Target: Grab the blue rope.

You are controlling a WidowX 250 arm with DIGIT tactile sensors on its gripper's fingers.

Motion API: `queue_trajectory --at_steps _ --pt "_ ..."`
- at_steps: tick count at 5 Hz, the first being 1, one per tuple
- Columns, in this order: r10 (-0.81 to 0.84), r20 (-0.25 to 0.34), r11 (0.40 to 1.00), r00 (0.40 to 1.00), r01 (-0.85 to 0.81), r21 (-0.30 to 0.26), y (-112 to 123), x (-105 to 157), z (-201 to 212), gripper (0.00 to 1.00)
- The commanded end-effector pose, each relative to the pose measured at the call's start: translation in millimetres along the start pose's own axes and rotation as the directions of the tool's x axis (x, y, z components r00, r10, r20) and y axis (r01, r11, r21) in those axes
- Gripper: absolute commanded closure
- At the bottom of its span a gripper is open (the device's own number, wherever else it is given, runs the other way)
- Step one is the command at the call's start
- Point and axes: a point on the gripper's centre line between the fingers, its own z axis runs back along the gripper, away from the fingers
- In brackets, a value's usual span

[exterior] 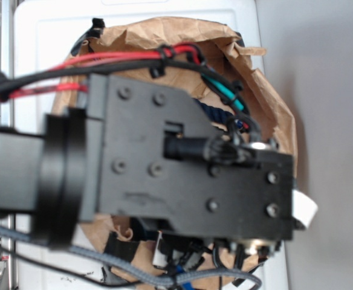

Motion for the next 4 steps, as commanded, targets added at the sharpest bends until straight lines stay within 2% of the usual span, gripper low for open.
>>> queue_trajectory --at_steps 1,2,3,4 --pt "0.005 0.066 1.0 0.998 -0.006 0.016 4 5 16 0.0" --pt "0.005 0.066 1.0 0.998 -0.006 0.016 4 5 16 0.0" --pt "0.027 0.06 0.999 0.998 -0.028 0.021 23 13 5 0.0" --pt "0.057 0.064 0.998 0.996 -0.056 -0.011 44 13 12 0.0"
